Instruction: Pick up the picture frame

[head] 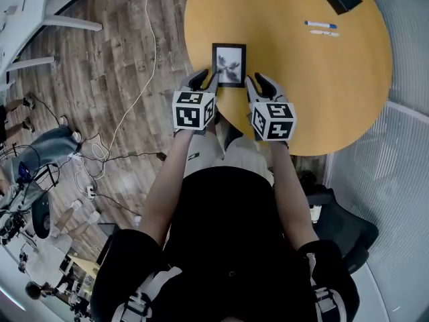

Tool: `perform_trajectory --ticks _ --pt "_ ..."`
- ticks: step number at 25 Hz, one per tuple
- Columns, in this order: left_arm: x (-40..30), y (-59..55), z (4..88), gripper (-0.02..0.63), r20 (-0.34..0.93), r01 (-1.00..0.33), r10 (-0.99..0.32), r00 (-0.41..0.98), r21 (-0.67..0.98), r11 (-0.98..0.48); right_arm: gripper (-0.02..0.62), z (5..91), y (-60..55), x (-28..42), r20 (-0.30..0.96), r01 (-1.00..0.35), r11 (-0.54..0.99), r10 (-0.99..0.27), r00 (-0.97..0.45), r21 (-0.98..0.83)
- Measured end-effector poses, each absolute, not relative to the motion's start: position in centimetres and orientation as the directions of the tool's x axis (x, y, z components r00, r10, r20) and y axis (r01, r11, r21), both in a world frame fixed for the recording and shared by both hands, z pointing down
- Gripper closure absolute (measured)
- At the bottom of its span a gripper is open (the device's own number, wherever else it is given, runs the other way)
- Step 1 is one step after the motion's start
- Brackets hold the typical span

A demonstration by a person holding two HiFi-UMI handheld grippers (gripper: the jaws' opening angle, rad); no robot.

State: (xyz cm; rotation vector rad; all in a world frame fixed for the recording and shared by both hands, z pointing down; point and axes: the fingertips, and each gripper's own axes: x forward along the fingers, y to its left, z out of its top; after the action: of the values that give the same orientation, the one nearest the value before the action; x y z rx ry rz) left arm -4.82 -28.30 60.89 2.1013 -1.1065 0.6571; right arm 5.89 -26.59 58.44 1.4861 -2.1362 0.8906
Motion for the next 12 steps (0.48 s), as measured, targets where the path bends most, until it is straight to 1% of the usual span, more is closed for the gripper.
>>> perform_trajectory --ticks 12 --pt "-4.1 -30.5 67.6 0.506 0.780 -0.862 -0.409 0.473 0.315 -0.397 0.478 64.8 -29.1 5.9 0.711 -0.940 0.191 -0.616 -0.339 -0.283"
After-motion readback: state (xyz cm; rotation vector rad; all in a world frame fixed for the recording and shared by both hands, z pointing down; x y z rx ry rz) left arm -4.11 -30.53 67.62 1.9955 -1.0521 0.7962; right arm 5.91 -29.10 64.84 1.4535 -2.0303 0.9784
